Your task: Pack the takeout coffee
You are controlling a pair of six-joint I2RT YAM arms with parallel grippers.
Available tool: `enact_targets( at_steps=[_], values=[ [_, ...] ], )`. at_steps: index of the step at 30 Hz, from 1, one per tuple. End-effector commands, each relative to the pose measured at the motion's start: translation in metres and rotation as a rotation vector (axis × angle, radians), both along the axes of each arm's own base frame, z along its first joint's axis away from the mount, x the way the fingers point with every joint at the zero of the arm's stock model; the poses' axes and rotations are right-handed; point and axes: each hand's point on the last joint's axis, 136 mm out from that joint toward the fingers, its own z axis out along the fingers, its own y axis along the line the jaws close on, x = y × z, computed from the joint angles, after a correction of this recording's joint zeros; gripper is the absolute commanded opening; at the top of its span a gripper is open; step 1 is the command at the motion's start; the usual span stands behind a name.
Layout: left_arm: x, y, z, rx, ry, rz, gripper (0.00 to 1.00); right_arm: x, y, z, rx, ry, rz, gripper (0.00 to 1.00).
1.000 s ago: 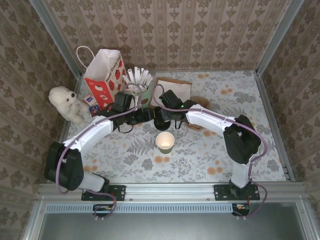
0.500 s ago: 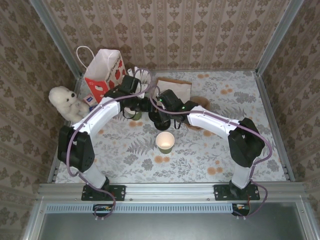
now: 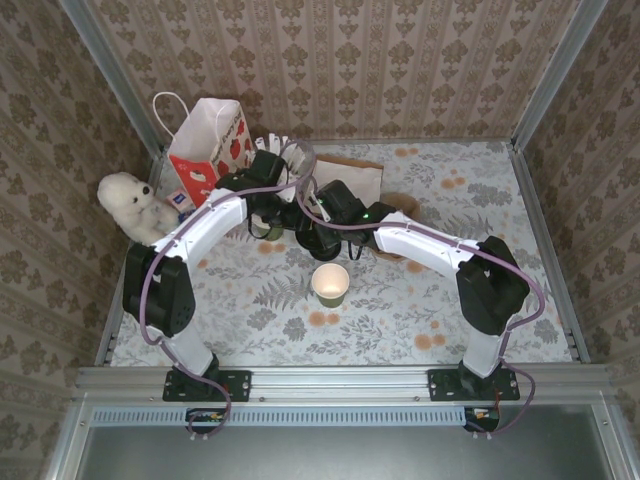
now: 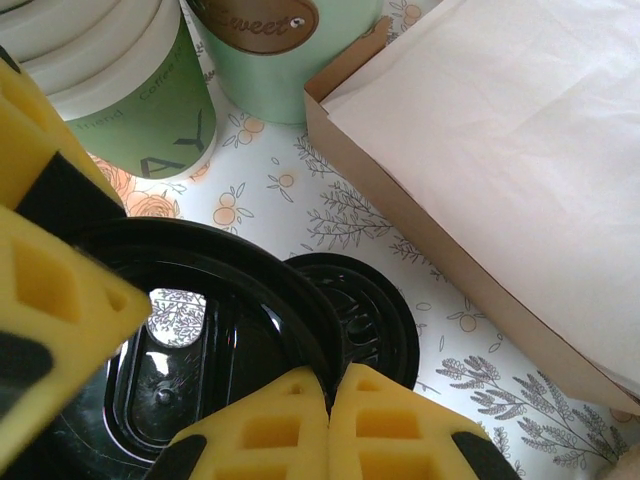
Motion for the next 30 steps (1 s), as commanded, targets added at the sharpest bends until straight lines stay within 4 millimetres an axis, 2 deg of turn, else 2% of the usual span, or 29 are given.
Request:
enact_targets(
  at_steps=[1,5,7,9,11,12,13,15,17,20,22,25,28,30],
  values=[
    [0.0,-0.001,0.003,0.027,-0.018,-0.033,0.24,-0.002,0.008,0.032,0.04,-0.046,0.032,0.06],
    [0.003,0.002,0.007,0.033,-0.058,-0.011,0.14,-0.003,0.008,0.04,0.063,-0.056,0.025,0.07],
    [0.006,0.004,0.012,0.028,-0.088,0.01,0.11,-0.003,0.006,0.046,0.088,-0.067,-0.001,0.13],
    [0.009,0.006,0.018,0.018,-0.113,0.046,0.06,0.004,-0.005,0.056,0.123,-0.092,-0.119,0.31],
    [0.013,0.005,0.026,-0.02,-0.137,0.089,0.0,0.011,-0.028,0.066,0.21,-0.084,-0.339,0.58],
    [0.014,0.004,0.03,-0.046,-0.148,0.111,0.0,0.012,-0.037,0.068,0.291,-0.043,-0.435,0.68],
    [0.016,0.002,0.034,-0.077,-0.163,0.136,0.0,0.011,-0.042,0.07,0.387,0.008,-0.508,0.72],
    [0.02,0.0,0.044,-0.14,-0.195,0.191,0.0,0.01,-0.043,0.073,0.596,0.082,-0.59,0.75],
    [0.024,0.0,0.055,-0.203,-0.224,0.244,0.0,0.008,-0.033,0.077,0.786,0.124,-0.596,0.78],
    [0.028,-0.004,0.071,-0.306,-0.232,0.315,0.0,0.006,-0.006,0.099,0.991,0.143,-0.471,0.84],
    [0.027,-0.009,0.086,-0.389,-0.23,0.327,0.0,0.003,0.006,0.111,1.047,0.142,-0.402,0.88],
    [0.024,-0.012,0.102,-0.46,-0.227,0.341,0.0,0.001,0.01,0.114,1.057,0.139,-0.398,0.88],
    [0.021,-0.009,0.111,-0.474,-0.248,0.349,0.0,-0.002,0.014,0.124,1.119,0.102,-0.379,0.82],
    [0.021,-0.006,0.113,-0.465,-0.264,0.348,0.0,-0.003,0.017,0.131,1.137,0.065,-0.339,0.74]
  ],
)
